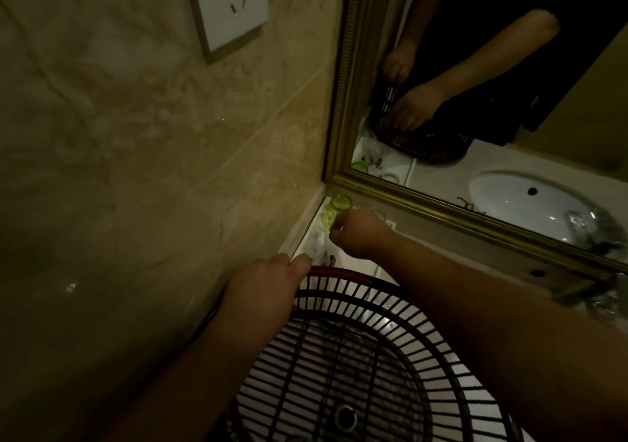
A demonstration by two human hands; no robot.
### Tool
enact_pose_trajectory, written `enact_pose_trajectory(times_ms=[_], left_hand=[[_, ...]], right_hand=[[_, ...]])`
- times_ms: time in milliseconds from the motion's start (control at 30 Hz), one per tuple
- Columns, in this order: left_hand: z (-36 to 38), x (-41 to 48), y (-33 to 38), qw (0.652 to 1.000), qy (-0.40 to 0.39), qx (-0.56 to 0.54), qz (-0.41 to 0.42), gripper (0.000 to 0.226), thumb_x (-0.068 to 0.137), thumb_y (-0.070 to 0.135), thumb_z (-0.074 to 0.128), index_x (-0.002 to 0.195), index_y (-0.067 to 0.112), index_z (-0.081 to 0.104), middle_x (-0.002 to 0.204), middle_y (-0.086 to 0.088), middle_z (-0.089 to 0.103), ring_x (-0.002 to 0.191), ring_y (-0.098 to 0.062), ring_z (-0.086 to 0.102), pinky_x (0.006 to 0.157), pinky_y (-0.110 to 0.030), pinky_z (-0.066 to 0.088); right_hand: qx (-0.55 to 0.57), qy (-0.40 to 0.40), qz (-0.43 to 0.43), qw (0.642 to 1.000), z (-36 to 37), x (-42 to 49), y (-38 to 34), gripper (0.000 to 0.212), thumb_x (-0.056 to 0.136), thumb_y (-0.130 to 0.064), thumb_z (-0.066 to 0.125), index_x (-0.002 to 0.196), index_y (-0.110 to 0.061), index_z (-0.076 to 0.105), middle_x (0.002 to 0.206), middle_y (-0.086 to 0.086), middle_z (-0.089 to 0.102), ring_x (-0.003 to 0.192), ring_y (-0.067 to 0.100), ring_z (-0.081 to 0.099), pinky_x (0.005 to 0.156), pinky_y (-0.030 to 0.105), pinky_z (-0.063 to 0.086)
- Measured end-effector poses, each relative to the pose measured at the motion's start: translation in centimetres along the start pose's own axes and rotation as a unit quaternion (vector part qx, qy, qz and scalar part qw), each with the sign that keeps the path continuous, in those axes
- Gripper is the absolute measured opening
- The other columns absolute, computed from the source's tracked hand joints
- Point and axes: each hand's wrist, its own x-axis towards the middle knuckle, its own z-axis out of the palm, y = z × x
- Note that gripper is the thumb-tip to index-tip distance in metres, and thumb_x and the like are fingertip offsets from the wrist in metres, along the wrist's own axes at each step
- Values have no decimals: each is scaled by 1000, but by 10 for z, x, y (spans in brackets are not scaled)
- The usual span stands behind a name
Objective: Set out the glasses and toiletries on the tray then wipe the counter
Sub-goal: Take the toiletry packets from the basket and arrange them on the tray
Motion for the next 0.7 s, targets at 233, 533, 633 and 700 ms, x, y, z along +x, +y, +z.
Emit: enact_pose_trajectory(times_ms=[233, 533, 633, 700], left_hand=[[-4, -3, 2, 1000, -7, 13, 21, 39, 83, 17, 63, 116, 25, 44, 88, -4, 56, 70, -26, 61, 50, -33, 36], [-3, -7, -1, 999, 25, 22, 42, 42, 77, 8, 60, 114, 21, 46, 87, -7, 59, 73, -32, 64, 52, -33, 36], [-2, -7, -1, 998, 27, 28, 43, 38, 80, 8, 59, 113, 20, 46, 86, -7, 58, 72, -31, 62, 53, -33, 35], [-3, -6, -1, 998, 28, 31, 45, 39, 79, 8, 60, 113, 20, 46, 86, -7, 57, 72, -31, 62, 53, -32, 35]], right_hand=[[53, 217, -136, 965, -18, -130, -27, 18, 86, -42, 52, 79, -28, 62, 69, -9, 56, 61, 5, 50, 50, 28, 37], [-38, -180, -71, 980, 101, -196, -25, 28, 90, -40, 63, 112, -22, 69, 106, 4, 70, 97, 24, 65, 78, 31, 49], [-45, -306, -51, 950, 134, -200, -32, 39, 96, -36, 63, 127, -13, 67, 124, 13, 68, 113, 31, 63, 91, 35, 48], [-33, -339, -28, 940, 150, -201, -37, 43, 96, -34, 66, 134, -13, 64, 131, 13, 65, 119, 31, 61, 99, 38, 49]])
